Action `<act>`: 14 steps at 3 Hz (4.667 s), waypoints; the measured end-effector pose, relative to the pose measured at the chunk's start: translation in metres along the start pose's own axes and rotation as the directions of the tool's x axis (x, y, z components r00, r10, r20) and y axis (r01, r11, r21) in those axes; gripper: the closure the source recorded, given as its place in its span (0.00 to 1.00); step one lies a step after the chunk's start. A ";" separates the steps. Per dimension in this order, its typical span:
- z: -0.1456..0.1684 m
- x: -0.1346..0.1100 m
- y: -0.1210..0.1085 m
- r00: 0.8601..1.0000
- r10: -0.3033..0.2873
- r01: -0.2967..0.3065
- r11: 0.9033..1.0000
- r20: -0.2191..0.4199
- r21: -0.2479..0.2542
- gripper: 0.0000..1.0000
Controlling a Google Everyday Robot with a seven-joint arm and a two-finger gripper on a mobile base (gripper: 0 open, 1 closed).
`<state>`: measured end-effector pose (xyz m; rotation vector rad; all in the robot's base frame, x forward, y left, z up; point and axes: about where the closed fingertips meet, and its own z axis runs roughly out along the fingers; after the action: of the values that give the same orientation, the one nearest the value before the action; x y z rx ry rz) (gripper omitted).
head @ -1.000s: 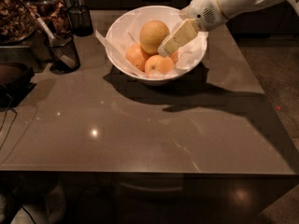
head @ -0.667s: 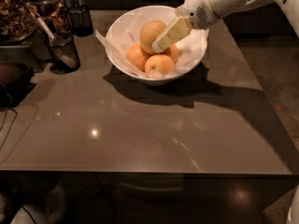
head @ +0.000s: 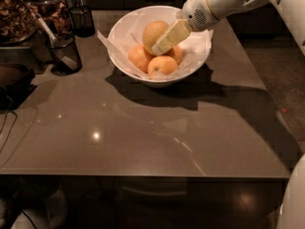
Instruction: Pick orange from white bowl
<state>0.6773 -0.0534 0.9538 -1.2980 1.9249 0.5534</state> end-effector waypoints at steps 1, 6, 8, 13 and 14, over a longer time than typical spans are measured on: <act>0.003 0.001 -0.004 1.000 0.011 -0.011 1.000 -0.011 0.004 0.00; 0.047 0.004 -0.005 0.996 -0.005 -0.006 0.993 -0.092 -0.117 0.19; 0.048 0.003 -0.005 0.996 -0.009 -0.003 0.992 -0.093 -0.123 0.66; 0.010 -0.061 0.063 0.983 -0.185 0.186 0.980 0.015 -0.078 1.00; 0.002 -0.070 0.078 0.977 -0.206 0.210 0.975 0.056 -0.074 1.00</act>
Offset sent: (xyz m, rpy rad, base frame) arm 0.0186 -0.0018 -0.0059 -0.0391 0.0313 -0.0232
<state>0.6215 0.0209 1.0030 -1.5023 1.7168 0.5545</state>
